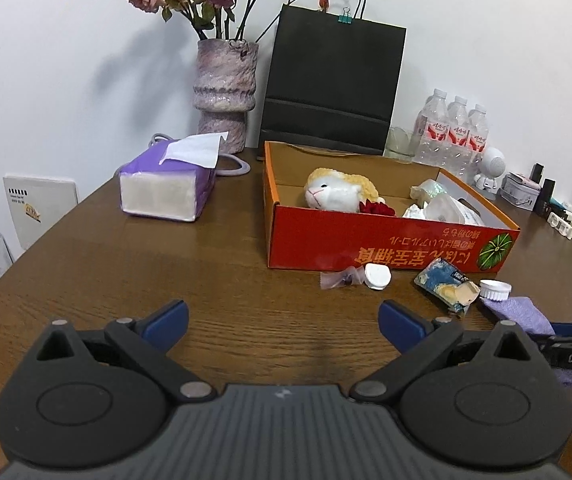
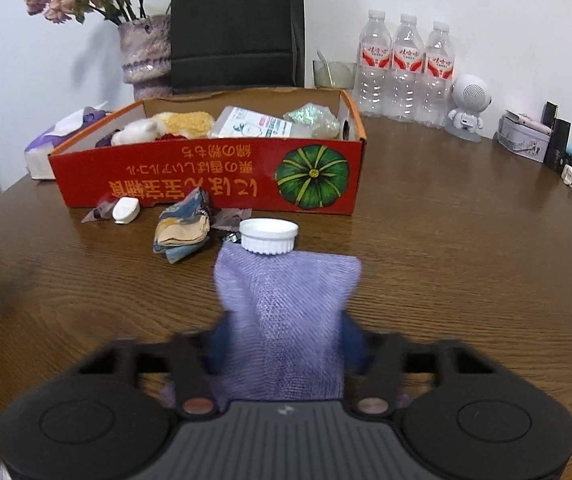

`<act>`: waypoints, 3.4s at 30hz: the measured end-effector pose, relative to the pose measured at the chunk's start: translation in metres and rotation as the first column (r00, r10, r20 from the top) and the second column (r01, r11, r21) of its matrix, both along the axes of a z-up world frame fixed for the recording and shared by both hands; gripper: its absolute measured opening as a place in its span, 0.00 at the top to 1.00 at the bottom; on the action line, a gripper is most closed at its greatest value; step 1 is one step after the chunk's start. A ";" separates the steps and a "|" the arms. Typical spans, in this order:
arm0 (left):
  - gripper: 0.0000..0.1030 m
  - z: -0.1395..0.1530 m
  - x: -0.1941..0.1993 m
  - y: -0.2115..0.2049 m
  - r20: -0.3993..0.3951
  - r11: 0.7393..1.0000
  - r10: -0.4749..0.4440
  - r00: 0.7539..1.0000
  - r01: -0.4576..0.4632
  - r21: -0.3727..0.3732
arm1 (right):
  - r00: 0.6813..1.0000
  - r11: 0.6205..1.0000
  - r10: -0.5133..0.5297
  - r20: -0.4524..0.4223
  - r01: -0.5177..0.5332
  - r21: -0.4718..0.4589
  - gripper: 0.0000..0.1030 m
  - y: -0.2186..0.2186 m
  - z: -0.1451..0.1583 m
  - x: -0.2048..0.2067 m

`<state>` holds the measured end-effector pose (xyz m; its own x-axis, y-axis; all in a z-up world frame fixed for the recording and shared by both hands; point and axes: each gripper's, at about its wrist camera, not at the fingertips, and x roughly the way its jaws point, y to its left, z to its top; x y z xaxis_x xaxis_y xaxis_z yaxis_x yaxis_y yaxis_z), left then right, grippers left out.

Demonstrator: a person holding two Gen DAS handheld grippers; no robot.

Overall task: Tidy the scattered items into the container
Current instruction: 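Grasp the purple cloth bag with the right tool, then grasp the blue snack packet with the left tool while the right tool holds the cloth bag, then carry the snack packet and purple cloth bag into the box and open both tools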

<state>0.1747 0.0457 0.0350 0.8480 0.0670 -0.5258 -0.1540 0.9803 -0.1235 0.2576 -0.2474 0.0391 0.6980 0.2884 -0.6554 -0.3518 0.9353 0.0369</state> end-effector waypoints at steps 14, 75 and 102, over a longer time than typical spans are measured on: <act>0.00 -0.002 0.032 -0.060 -0.021 0.995 -0.102 0.995 0.102 0.016 | 0.998 0.999 -0.011 0.057 0.009 0.044 0.92 -0.033 0.016 0.005; 0.80 0.029 0.080 -0.036 0.125 0.989 -0.116 0.985 0.126 -0.074 | 0.976 0.982 0.143 0.164 -0.160 0.097 0.91 0.093 0.065 0.043; 0.79 0.018 0.219 -0.016 0.095 0.997 -0.050 0.994 0.055 -0.053 | 0.989 0.993 0.061 0.135 -0.074 0.095 0.89 0.115 0.062 0.185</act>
